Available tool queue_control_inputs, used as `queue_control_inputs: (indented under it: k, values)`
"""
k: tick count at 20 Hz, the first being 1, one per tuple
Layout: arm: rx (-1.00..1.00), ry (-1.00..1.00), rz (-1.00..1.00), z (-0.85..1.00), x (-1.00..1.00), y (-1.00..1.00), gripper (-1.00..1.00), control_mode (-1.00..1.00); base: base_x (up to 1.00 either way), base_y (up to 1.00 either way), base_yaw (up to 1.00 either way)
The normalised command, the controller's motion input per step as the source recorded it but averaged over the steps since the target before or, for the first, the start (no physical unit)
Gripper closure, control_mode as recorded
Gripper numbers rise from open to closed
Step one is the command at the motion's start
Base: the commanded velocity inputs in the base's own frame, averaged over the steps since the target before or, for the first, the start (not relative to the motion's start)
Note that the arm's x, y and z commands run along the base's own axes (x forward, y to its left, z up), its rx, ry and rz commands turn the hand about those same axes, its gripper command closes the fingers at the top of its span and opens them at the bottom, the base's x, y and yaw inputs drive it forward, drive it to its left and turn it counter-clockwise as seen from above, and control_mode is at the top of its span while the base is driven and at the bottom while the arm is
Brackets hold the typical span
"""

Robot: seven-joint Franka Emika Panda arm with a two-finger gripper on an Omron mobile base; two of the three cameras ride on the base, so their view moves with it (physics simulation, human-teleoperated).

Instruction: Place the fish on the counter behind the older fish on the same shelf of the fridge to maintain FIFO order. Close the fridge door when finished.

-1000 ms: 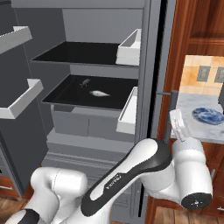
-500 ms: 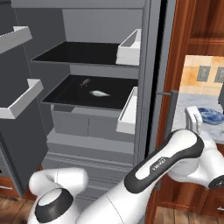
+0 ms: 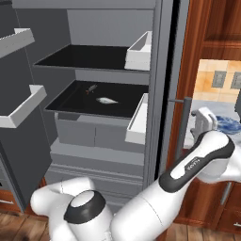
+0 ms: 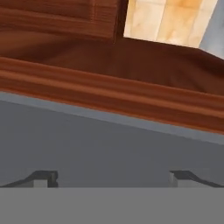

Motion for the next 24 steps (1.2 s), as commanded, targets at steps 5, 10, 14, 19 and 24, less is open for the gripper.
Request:
queue_control_inputs:
  k: [5, 10, 14, 19, 24]
  values:
    - [0.0, 0.01, 0.28, 0.0, -0.07, 0.93, -1.0, -1.0, 0.0, 0.0, 0.0]
    - [0.0, 0.01, 0.28, 0.09, 0.0, 0.99, -1.0, -1.0, 0.0, 0.0, 0.0]
    - [0.0, 0.0, 0.23, 0.1, 0.0, 1.0, -1.0, -1.0, 0.0, 0.0, 0.0]
    - [0.0, 0.0, 0.17, 0.12, 0.0, 1.0, -1.0, -1.0, 0.0, 0.0, 0.0]
    - [-0.03, 0.0, -0.01, 0.21, 0.1, 0.81, -1.0, -1.0, 0.0, 0.0, 0.0]
